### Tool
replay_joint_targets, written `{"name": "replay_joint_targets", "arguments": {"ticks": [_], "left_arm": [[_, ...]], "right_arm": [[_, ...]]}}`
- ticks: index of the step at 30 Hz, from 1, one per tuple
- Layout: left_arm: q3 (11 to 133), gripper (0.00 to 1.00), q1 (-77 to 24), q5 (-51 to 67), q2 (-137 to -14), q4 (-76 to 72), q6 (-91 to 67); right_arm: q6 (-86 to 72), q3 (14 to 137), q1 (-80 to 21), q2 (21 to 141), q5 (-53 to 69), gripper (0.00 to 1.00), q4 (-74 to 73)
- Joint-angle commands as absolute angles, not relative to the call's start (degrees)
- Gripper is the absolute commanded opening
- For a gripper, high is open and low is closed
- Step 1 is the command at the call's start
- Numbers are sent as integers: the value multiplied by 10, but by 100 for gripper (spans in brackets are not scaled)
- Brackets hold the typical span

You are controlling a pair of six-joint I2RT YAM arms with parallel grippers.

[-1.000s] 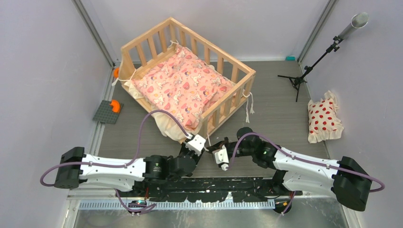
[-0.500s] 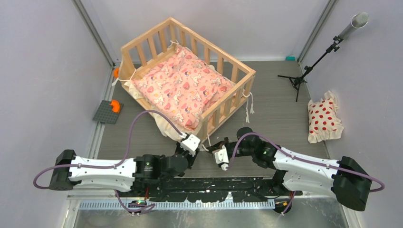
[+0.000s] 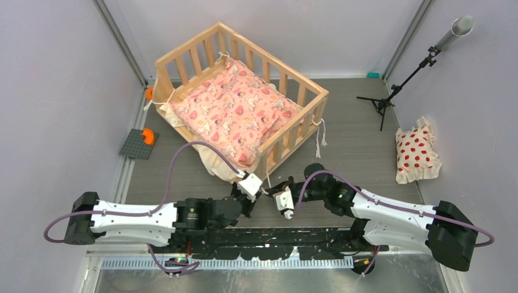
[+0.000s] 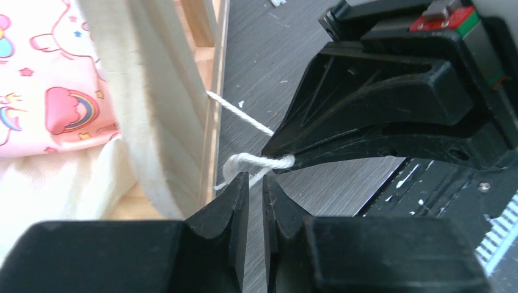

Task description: Set up the pet bed

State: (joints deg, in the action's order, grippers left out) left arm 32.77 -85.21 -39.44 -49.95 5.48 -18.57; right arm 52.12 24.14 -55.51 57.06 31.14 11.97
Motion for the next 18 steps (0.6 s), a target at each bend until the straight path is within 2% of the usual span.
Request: {"name": "replay_joint_targets", "arguments": {"ticks": [1, 9, 16, 18], "left_arm": [[360, 15, -851, -391, -541, 3, -156], [371, 12, -851, -397, -550, -42, -139], [374, 0, -851, -387, -534, -23, -135], [372, 0, -851, -392, -531, -13, -141]], "right_arm": [[498, 243, -560, 573, 355, 1, 103], [497, 243, -560, 572, 356, 1, 99], [498, 243, -561, 575, 357, 1, 100], [498, 243, -560, 577, 359, 1, 100]]}}
